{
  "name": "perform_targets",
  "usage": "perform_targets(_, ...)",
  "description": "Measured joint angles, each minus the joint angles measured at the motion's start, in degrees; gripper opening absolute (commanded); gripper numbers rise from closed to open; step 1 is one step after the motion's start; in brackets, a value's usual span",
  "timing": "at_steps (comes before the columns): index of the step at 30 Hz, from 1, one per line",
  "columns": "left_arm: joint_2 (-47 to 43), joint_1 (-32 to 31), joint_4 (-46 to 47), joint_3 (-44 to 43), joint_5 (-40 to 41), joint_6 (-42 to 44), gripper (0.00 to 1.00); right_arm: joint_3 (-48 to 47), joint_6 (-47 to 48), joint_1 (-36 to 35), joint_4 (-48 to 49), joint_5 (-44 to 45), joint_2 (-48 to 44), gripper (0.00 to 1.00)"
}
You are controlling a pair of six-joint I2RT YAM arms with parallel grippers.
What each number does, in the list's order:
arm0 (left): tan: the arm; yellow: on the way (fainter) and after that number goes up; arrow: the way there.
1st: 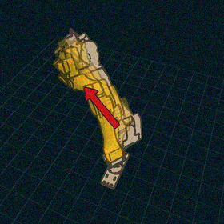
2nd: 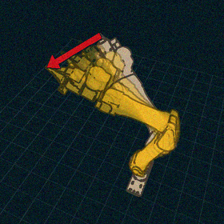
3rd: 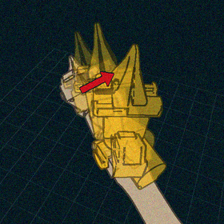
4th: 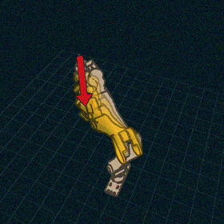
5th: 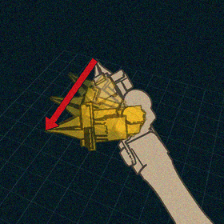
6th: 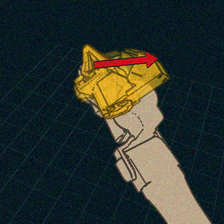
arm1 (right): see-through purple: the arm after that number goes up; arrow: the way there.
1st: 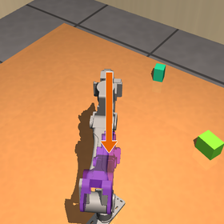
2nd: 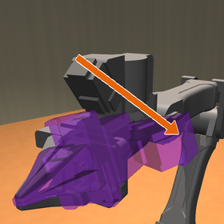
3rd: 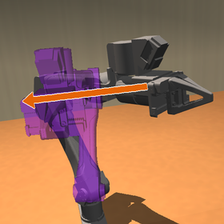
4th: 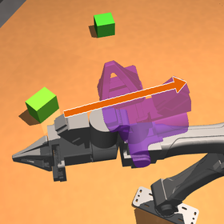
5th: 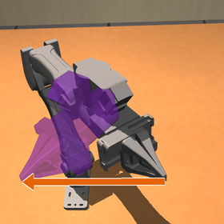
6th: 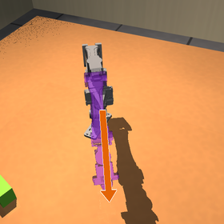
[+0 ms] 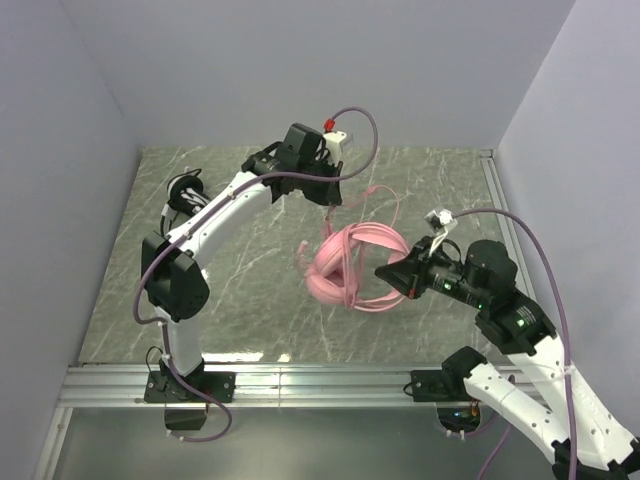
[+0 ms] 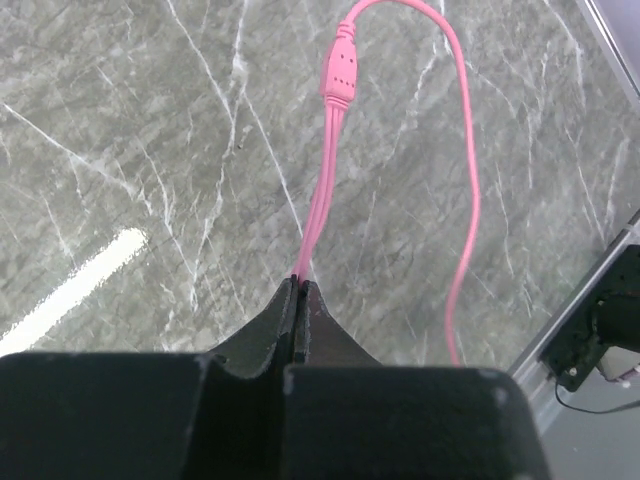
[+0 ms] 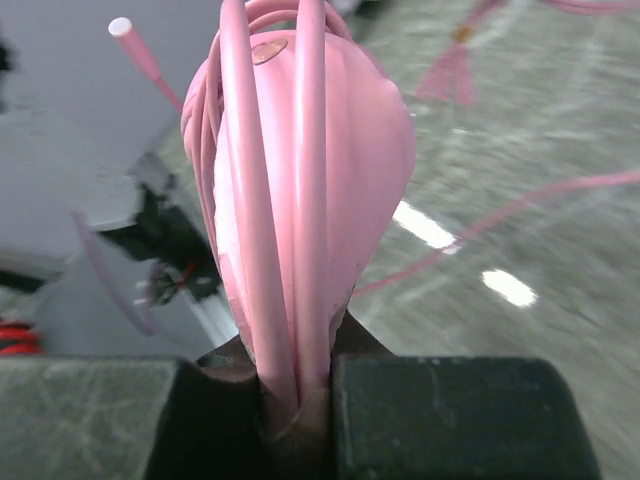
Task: Wrap the headphones
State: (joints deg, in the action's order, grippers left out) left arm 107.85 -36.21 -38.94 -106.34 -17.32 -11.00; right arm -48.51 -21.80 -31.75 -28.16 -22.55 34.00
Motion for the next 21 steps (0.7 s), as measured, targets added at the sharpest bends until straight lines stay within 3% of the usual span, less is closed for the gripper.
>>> perform_targets(5,1.36,0.02,-4.85,-7.1,0.0,0.09,0.0,0.17,-3.08,-1.44,5.97,-9.46,4.57,0.0)
perform_targets(11,3.54,0.63,-7.67,-18.86,1.14,0.44,0.0,5.9,-4.98,-4.7,6.19,-11.19,3.28,0.0)
perform_targets(21,-3.3,3.65,-5.86,-14.12,8.28,0.17,0.0,17.07,-8.37,-5.44,0.61,-7.67,-6.08,0.0)
